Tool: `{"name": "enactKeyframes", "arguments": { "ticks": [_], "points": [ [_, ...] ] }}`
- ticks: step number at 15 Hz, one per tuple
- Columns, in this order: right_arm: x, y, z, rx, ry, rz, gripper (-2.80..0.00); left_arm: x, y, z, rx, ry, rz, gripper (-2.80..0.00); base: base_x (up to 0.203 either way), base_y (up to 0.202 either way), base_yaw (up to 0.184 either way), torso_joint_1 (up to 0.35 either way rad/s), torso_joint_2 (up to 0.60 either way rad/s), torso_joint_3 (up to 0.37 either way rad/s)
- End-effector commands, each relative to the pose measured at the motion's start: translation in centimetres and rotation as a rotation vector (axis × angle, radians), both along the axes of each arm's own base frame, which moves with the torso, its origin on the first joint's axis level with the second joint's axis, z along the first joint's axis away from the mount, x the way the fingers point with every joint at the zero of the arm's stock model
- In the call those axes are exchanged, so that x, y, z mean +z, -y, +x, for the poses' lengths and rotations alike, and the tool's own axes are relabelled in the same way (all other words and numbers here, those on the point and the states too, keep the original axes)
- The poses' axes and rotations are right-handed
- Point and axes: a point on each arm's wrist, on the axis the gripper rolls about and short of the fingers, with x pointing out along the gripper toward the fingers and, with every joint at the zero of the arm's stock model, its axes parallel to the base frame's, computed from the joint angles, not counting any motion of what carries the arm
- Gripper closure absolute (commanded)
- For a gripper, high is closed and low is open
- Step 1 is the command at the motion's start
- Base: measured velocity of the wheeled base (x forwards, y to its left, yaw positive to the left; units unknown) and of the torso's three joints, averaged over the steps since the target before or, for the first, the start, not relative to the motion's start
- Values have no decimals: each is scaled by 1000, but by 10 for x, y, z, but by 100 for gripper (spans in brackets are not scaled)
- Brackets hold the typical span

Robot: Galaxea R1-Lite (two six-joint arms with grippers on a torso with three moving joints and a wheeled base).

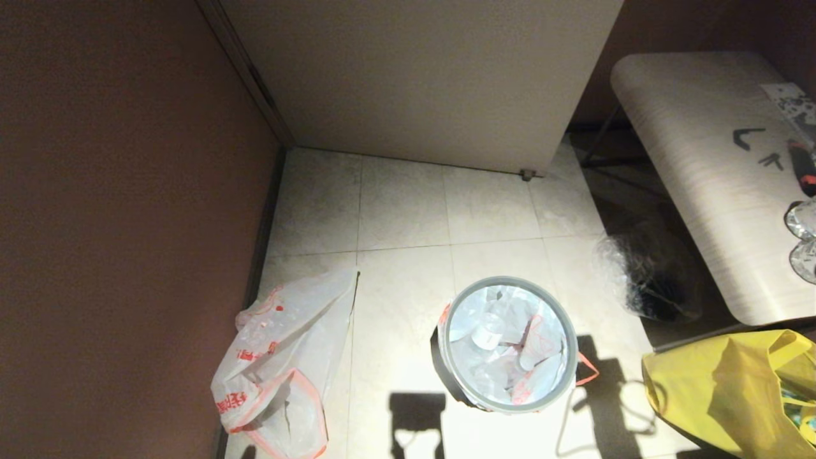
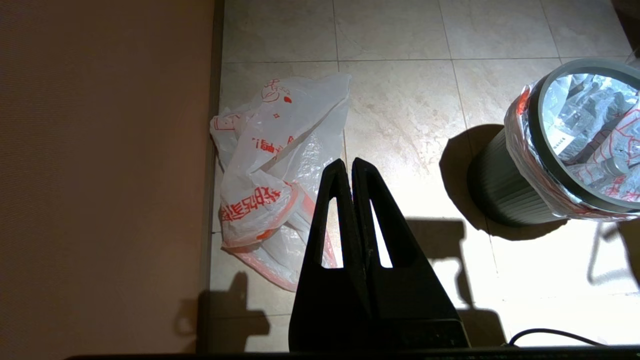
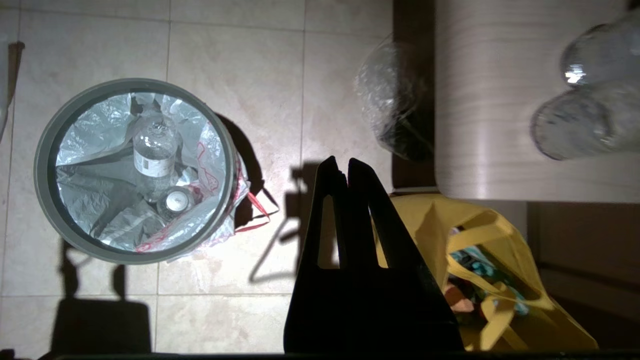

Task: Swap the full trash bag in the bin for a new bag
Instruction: Place the trash can ring on the floor

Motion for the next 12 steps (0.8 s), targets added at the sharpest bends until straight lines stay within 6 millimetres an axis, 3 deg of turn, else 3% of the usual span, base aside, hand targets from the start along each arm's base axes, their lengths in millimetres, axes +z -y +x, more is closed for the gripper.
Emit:
{"name": "enactKeyframes", "arguments": {
  "ticks": [1, 6, 12],
  "points": [
    [-18, -13, 61, 20, -156, -8, 0, 0, 0, 0, 2, -2, 0, 0, 0, 0, 0, 0, 0, 0],
    [-75, -33, 158, -11, -298, 66, 0, 0, 0, 0, 0, -2, -1, 0, 0, 0, 0, 0, 0, 0],
    [-140, -49, 208, 0, -370, 127, 0, 0, 0, 0, 0, -2, -1, 0, 0, 0, 0, 0, 0, 0]
  ]
}}
